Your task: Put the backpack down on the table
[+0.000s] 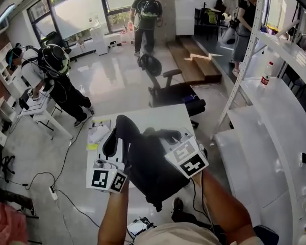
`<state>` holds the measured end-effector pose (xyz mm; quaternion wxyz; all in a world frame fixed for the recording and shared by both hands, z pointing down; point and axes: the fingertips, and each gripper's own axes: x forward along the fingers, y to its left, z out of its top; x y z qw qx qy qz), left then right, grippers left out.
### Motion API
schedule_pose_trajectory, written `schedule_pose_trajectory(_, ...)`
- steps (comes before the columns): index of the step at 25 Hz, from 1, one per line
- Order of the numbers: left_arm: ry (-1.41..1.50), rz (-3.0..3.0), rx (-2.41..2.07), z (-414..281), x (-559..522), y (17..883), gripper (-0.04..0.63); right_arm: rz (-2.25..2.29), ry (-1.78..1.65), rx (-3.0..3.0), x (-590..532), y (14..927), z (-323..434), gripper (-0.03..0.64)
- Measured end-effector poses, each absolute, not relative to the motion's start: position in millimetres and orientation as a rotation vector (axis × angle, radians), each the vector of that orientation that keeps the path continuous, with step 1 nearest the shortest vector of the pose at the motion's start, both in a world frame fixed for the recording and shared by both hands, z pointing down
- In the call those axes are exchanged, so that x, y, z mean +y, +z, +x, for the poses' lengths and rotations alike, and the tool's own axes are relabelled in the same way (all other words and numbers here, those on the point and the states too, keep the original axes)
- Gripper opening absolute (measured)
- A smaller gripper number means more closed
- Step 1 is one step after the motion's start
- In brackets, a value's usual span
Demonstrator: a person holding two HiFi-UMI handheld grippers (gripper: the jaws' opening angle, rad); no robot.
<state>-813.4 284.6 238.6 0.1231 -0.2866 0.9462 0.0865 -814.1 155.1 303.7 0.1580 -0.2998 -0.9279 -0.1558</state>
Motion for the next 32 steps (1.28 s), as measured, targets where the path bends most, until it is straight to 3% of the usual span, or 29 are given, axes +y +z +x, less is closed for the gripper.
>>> schedule_pose_trajectory(4, 0.228, -0.862, 2.929, -908.7, 270.4, 298.2, 0.066, -0.762, -0.575, -2.518, 113.9, 344.7, -895.3, 0.038)
schedule_pose_trajectory(8, 0.091, -0.959, 2.996, -949.5, 236.0, 336.6, 0.083, -0.714, -0.827, -2.387, 81.5, 376.9, -936.8, 0.046)
schedule_pose_trajectory(9, 0.073, -0.99, 3.006, -958.0, 225.8, 345.7, 0.089, -0.708, -0.837, -2.369, 73.1, 384.9, -944.0, 0.066)
schedule_pose_trajectory(10, 0.061, -1.024, 3.016, -965.5, 215.3, 355.1, 0.097, -0.703, -0.833, -2.357, 64.3, 392.1, -950.0, 0.156)
schedule_pose_trajectory(12, 0.03, -1.096, 3.036, -975.4, 193.9, 374.4, 0.11, -0.679, -0.81, -2.353, 44.2, 403.2, -959.7, 0.158)
schedule_pose_trajectory(18, -0.164, -1.307, 3.039, -977.1, 136.7, 419.9, 0.163, -0.623, -0.723, -2.355, 2.4, 431.9, -977.2, 0.158)
schedule_pose_trajectory(23, -0.085, -1.239, 3.033, -978.3, 138.9, 416.2, 0.14, -0.592, -0.677, -2.348, -11.3, 452.1, -971.5, 0.158)
schedule_pose_trajectory(30, -0.037, -1.28, 2.971, -951.6, 167.4, 384.8, 0.126, -0.537, -0.655, -2.48, 7.0, 413.4, -942.3, 0.156)
schedule_pose_trajectory(32, -0.055, -1.311, 2.922, -937.6, 171.8, 369.3, 0.117, -0.522, -0.659, -2.546, 14.7, 396.5, -930.8, 0.107)
